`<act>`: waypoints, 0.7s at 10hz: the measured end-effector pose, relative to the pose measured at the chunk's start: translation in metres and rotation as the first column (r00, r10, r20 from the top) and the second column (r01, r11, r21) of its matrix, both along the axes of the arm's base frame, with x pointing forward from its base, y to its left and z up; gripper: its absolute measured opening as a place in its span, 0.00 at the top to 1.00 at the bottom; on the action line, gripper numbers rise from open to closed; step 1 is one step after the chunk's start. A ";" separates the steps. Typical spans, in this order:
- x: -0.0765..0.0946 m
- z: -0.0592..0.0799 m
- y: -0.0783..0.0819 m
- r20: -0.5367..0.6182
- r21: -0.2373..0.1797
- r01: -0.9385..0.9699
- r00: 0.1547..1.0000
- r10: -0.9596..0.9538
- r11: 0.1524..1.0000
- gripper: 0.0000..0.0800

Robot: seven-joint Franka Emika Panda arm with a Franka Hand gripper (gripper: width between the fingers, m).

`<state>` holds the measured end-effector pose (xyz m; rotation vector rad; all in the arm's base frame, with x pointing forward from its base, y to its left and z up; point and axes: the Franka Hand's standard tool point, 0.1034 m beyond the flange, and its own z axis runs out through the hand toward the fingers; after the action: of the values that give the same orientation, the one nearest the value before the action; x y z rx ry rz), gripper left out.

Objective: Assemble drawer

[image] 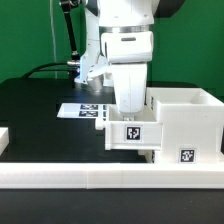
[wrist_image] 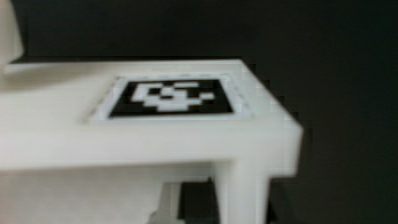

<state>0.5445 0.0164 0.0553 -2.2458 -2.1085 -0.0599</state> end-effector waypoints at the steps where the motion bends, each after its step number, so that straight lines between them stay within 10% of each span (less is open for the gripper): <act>1: 0.000 0.000 0.000 0.000 0.000 0.000 1.000 0.000 1.000 0.95; 7: 0.001 0.000 0.002 0.005 -0.003 -0.008 1.000 0.008 1.000 0.95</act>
Offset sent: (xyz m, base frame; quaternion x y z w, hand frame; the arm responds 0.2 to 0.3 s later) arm 0.0043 0.0147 0.0004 -0.0125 -0.0114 -0.0654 0.9977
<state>0.5457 0.0183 0.0557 -2.2408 -2.1214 -0.0620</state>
